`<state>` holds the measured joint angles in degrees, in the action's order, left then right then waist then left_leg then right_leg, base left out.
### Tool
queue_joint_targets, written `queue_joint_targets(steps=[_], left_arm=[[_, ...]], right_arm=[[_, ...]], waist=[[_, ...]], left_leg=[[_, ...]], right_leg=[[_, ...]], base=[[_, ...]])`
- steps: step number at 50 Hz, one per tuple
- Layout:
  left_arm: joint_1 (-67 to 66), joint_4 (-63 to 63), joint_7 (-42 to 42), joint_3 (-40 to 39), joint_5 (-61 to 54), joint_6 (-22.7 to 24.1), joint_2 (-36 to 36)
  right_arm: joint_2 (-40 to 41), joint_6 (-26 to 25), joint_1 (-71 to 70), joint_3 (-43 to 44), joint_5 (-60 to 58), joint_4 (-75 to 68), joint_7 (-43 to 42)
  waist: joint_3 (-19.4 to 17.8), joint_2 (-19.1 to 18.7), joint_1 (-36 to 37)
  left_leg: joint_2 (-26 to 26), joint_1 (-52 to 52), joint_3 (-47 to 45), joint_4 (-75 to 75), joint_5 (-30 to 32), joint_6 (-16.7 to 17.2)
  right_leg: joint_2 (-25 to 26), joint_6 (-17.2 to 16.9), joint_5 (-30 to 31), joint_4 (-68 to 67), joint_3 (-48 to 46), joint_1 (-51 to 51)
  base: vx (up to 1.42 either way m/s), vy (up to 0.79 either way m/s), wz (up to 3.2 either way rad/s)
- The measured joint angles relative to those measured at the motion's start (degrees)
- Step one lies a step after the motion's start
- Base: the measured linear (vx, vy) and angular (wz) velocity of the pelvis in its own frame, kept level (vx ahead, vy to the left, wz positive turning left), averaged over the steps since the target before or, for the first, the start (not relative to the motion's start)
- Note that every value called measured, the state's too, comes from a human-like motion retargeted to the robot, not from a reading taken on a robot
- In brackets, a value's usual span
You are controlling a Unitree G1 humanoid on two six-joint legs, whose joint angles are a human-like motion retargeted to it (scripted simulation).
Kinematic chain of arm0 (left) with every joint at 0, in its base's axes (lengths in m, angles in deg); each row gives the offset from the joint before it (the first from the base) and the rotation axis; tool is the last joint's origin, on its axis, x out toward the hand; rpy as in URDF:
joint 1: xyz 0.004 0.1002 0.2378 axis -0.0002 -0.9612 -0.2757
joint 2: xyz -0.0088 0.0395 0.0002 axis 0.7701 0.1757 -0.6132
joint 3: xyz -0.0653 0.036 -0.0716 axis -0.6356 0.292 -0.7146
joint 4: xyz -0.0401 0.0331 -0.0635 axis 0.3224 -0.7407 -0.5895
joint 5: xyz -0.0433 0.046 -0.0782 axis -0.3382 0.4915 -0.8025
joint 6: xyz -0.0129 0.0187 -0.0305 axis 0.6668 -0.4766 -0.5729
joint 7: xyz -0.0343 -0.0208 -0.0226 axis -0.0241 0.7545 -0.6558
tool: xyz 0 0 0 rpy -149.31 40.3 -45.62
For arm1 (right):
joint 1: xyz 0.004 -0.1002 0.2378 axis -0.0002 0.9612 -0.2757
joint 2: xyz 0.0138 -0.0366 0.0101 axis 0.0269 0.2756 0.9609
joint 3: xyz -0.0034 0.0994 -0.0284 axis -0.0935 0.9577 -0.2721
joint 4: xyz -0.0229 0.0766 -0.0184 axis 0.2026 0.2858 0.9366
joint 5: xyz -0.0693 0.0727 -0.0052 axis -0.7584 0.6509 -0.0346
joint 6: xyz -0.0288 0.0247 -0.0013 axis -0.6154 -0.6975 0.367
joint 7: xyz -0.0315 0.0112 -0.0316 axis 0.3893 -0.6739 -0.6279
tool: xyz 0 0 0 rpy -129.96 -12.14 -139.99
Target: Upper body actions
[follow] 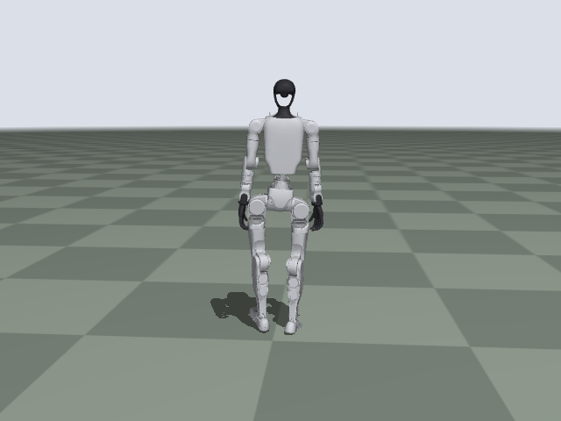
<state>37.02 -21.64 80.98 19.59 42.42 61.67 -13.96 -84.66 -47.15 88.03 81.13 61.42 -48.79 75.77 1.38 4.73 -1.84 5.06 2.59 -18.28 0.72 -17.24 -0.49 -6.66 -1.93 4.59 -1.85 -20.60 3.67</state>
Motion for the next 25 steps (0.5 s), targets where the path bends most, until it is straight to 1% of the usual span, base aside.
queue_joint_targets(steps=[25], left_arm=[[0.3, 0.2, -0.1, 0.6, -0.3, 0.3, -0.8]], right_arm=[[-0.5, -0.2, 0.1, 0.2, -0.7, -0.5, -0.3]], waist=[[-1.0, 0.1, -0.1]], left_leg=[[0.3, -1.1, -0.3, -0.9, -1.2, -0.4]], right_leg=[[-1.2, -0.1, 1.4, -0.2, 0.4, -0.8]], base=[[0.00, 0.00, 0.00]])
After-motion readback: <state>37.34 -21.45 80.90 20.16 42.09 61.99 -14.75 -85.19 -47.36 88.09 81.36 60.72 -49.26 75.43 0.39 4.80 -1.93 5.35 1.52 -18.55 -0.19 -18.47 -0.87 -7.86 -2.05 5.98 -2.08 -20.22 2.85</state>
